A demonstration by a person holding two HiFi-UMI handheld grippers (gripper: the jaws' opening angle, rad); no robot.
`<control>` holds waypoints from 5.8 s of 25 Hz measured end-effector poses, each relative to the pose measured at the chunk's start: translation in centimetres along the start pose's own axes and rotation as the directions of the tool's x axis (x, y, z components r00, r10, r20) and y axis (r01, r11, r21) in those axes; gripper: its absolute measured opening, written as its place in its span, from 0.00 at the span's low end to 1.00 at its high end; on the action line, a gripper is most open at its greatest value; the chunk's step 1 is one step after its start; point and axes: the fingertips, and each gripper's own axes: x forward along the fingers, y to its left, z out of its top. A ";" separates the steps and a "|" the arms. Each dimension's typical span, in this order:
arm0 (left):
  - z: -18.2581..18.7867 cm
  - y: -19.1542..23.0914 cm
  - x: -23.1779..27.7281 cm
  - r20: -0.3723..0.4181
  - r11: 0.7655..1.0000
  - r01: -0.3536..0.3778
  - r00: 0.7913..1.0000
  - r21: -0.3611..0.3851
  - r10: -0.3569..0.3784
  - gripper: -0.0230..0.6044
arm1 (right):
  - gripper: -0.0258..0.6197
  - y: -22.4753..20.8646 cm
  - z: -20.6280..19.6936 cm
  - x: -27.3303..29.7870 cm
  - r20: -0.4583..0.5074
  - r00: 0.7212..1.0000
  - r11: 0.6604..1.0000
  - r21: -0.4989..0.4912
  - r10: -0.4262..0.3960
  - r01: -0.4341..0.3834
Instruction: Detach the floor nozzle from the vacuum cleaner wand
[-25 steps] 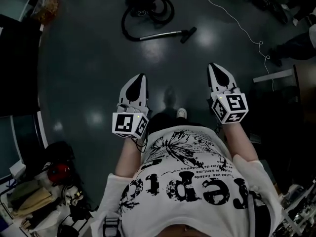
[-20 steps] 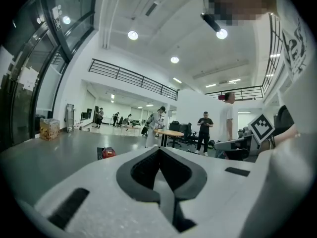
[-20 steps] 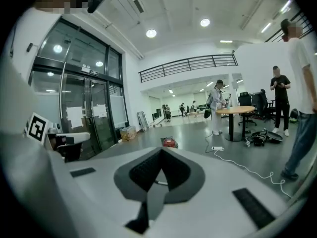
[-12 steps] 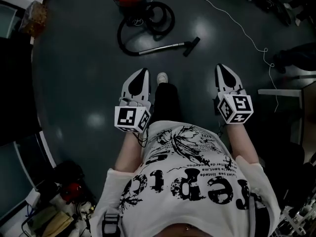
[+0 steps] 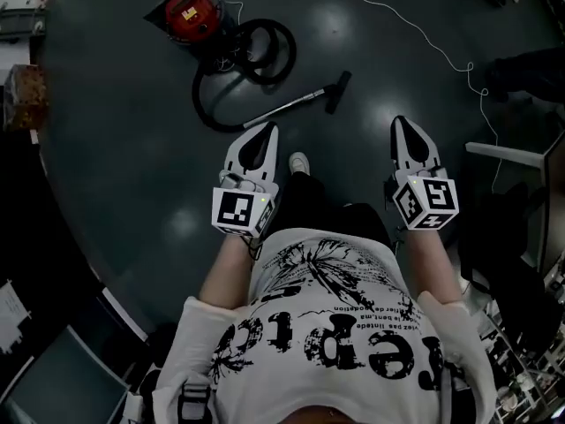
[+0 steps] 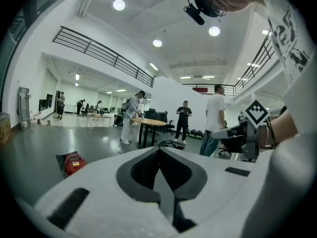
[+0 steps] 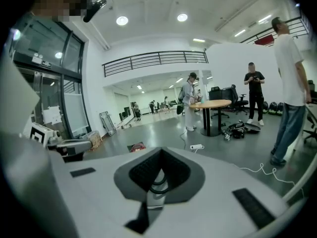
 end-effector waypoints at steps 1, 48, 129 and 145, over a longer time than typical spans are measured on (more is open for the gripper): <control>-0.8 0.6 1.2 -0.014 1.000 0.001 1.000 -0.019 -0.001 0.04 | 0.03 -0.4 -0.1 1.0 -0.006 1.000 1.000 0.010 -0.012 0.012; -90.4 14.0 36.4 -0.890 0.752 0.649 0.403 0.115 -0.212 0.48 | 0.03 -19.4 -56.3 41.0 -0.232 0.935 0.933 -0.182 0.267 -0.311; 6.1 -4.6 13.9 -0.132 0.937 0.196 0.978 0.288 -0.164 0.28 | 0.27 16.9 20.7 -1.9 -0.178 0.739 0.668 -0.330 0.650 -0.667; 8.4 -8.0 14.1 -0.130 0.835 0.336 0.942 0.436 -0.311 0.16 | 0.26 14.2 24.8 -4.4 -0.139 0.740 0.691 -0.280 0.658 -0.667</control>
